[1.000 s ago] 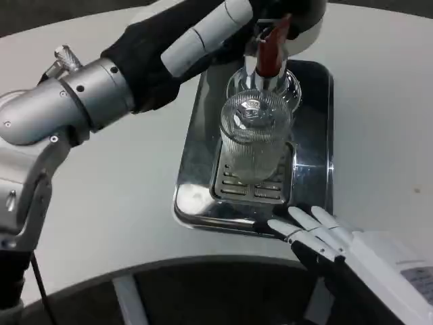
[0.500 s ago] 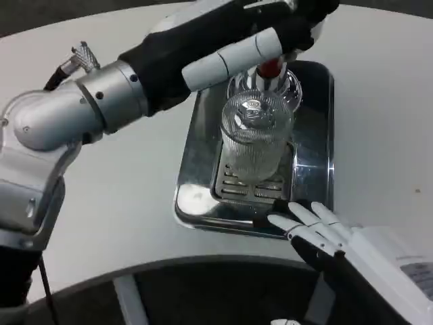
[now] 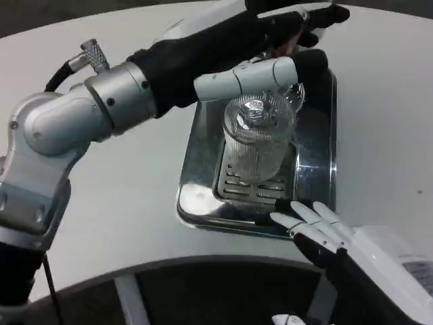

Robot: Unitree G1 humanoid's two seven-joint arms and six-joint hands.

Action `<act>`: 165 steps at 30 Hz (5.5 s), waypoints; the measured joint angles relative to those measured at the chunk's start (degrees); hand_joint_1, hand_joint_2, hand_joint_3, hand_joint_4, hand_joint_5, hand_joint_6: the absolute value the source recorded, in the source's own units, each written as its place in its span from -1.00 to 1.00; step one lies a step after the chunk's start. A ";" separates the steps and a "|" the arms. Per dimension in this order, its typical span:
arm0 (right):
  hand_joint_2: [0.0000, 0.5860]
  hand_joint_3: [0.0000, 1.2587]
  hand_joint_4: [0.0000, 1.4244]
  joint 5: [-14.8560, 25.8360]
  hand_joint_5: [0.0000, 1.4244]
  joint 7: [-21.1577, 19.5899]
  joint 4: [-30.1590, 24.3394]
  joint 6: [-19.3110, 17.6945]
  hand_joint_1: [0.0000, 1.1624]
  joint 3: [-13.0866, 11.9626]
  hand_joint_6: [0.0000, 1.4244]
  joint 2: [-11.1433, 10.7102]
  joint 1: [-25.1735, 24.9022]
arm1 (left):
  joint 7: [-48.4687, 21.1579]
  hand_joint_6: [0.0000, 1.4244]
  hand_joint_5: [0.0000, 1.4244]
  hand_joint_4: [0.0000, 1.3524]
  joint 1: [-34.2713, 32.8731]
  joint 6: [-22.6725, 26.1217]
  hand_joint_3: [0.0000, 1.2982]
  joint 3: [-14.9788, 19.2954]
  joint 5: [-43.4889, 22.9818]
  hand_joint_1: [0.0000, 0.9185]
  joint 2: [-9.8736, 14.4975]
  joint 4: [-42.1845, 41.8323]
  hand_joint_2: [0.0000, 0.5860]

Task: Grasp the cup under the faucet to collect the drink, then remove the cup.

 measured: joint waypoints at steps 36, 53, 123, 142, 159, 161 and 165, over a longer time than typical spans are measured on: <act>0.02 -0.99 -0.92 12.14 -0.83 -7.39 4.98 16.32 0.07 0.38 -0.73 4.88 -9.49 | 0.37 -0.87 -0.95 -1.00 -2.11 -8.05 -0.85 -2.33 6.72 -1.00 0.67 3.14 -0.72; -0.09 -1.00 -0.93 9.83 -0.86 -21.18 15.68 16.16 0.19 4.84 -0.80 9.24 -17.28 | 0.21 -0.87 -0.95 -1.00 -2.47 -8.50 -0.85 -2.33 6.72 -1.00 0.98 3.57 -0.70; -0.17 -0.91 -0.88 19.31 -0.79 -34.11 48.70 5.08 0.19 5.15 -0.78 9.98 -39.81 | -0.65 -0.87 -0.95 -1.00 -6.22 -16.43 -0.82 -3.05 7.30 -1.00 1.69 11.78 -0.67; -0.16 -0.90 -0.88 19.87 -0.79 -34.72 49.61 4.78 0.18 5.57 -0.77 11.34 -40.39 | -0.55 -0.87 -0.95 -1.00 -6.34 -16.75 -0.82 -3.81 7.44 -1.00 1.85 11.92 -0.66; -0.15 -0.89 -0.88 19.87 -0.79 -36.71 52.04 4.76 0.19 6.61 -0.77 12.68 -41.29 | -0.56 -0.86 -0.95 -1.00 -6.28 -16.51 -0.82 -3.81 7.43 -1.00 2.29 11.45 -0.66; -0.15 -0.89 -0.88 19.86 -0.79 -36.89 52.34 4.76 0.19 6.66 -0.77 12.84 -41.42 | -0.57 -0.86 -0.95 -1.00 -6.28 -16.48 -0.82 -3.81 7.43 -1.00 2.35 11.39 -0.66; -0.15 -0.89 -0.88 19.80 -0.79 -37.24 52.50 4.79 0.19 6.78 -0.77 13.38 -41.65 | -0.57 -0.86 -0.95 -1.00 -6.28 -16.47 -0.82 -3.81 7.42 -1.00 2.47 11.33 -0.66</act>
